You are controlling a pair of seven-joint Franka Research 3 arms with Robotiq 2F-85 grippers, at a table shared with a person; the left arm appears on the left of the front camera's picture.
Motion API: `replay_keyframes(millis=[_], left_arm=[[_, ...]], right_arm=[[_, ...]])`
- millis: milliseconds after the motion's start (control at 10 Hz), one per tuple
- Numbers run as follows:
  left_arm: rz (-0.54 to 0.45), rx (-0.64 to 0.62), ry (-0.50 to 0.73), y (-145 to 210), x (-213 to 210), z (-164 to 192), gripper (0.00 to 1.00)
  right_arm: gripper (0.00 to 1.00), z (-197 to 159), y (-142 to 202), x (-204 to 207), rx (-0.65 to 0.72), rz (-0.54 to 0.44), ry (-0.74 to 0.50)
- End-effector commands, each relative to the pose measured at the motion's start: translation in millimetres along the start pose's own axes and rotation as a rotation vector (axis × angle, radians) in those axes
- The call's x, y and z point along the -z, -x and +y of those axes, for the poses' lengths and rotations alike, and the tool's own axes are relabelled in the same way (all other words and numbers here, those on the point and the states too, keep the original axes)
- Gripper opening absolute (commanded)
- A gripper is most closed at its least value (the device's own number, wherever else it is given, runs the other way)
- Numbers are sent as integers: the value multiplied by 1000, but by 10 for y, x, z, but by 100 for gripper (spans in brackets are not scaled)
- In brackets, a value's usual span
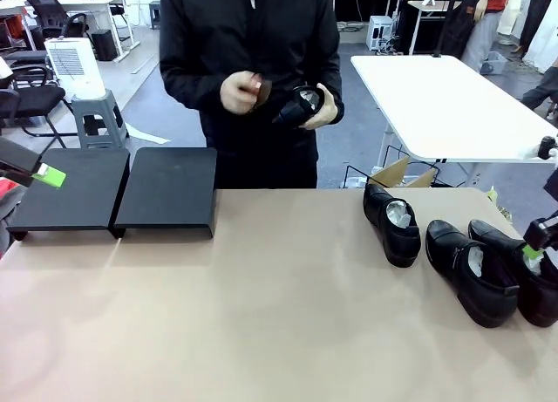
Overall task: Organize the shoes by placing them on the stand.
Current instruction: Pick up one Shoe and place it in the middle of the table.
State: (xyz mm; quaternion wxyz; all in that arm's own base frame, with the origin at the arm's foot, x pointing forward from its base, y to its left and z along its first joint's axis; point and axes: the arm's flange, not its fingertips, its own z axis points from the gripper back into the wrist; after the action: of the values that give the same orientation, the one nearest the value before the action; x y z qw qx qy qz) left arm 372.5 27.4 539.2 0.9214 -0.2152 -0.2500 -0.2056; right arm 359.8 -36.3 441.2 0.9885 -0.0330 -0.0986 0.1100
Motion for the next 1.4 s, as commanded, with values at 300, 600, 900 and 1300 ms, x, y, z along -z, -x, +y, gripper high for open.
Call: replay_keyframes(millis=[300, 600, 900, 1300], left_arm=[[-2, 14, 13, 9, -21, 11, 100], [-2, 14, 13, 9, -21, 11, 100], [-2, 14, 13, 9, -21, 11, 100], [-2, 14, 13, 9, -21, 11, 100]], right_arm=[[43, 318, -85, 435, 10, 65, -90], [43, 151, -42, 233, 1, 57, -63], [43, 258, -102, 373, 42, 53, -41], [43, 253, -186, 570, 161, 110, 11]])
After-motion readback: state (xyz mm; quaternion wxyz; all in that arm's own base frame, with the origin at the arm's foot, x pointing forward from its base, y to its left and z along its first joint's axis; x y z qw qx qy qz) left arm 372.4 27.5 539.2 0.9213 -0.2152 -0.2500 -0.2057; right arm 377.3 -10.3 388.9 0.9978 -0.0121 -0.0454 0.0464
